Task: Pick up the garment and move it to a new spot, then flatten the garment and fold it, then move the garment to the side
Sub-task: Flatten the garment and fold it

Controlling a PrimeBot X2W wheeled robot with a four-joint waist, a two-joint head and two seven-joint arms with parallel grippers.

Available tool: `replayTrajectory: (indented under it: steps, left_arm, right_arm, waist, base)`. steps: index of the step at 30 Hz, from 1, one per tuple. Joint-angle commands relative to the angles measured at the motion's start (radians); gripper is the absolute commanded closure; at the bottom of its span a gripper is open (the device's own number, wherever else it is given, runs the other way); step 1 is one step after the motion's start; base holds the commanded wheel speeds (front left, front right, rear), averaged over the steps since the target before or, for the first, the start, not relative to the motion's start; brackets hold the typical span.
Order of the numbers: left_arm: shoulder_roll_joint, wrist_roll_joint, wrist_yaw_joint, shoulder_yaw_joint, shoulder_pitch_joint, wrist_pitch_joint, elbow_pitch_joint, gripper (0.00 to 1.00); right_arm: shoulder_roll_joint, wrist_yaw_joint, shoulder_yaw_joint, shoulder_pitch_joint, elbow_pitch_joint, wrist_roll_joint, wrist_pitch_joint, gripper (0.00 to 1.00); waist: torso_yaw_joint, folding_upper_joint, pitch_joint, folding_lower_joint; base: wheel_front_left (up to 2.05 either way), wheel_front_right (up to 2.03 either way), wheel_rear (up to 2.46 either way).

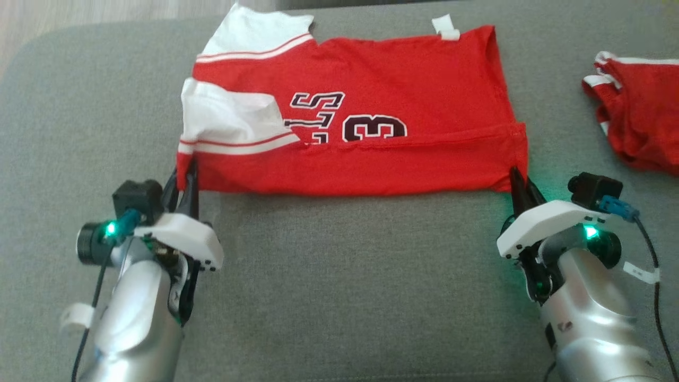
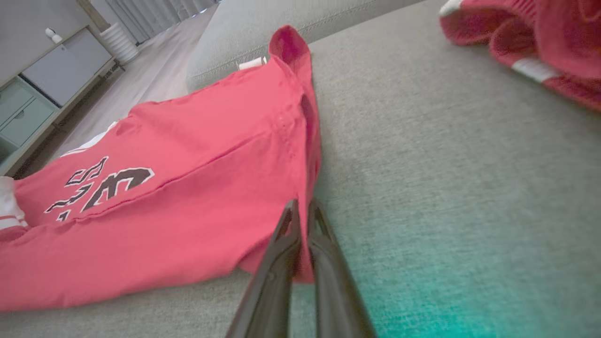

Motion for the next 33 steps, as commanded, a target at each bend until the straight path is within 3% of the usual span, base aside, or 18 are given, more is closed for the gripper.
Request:
replayTrajectory:
  steps: [1,14,24,33]
  left_arm:
    - [0.031,0.002,-0.001,0.035,0.003,-0.012,-0.022,1.00]
    - [0.038,-0.022,0.001,0.058,0.145,-0.012,-0.049,1.00]
    - [0.019,-0.072,0.008,0.086,0.318,-0.012,-0.119,1.00]
    - [0.010,-0.088,0.026,0.075,0.414,0.014,-0.198,1.00]
  right_arm:
    - [0.006,-0.001,0.012,-0.018,-0.017,-0.012,-0.023,1.00]
    - [-0.001,-0.001,0.008,0.118,-0.102,-0.004,-0.015,1.00]
    - [-0.023,-0.001,-0.020,0.310,-0.286,0.013,0.100,1.00]
    - [-0.013,-0.001,-0.088,0.492,-0.544,0.008,0.252,1.00]
  waist:
    - [-0.010,0.0000,-0.022,0.0000]
    - [-0.042,0.0000,-0.147,0.0000]
    - [-0.066,0.0000,-0.221,0.0000]
    - [-0.071,0.0000,-0.229,0.0000]
  base:
    - [0.00,0.00,0.00]
    - [0.00,0.00,0.00]
    - [0.00,0.00,0.00]
    - [0.00,0.00,0.00]
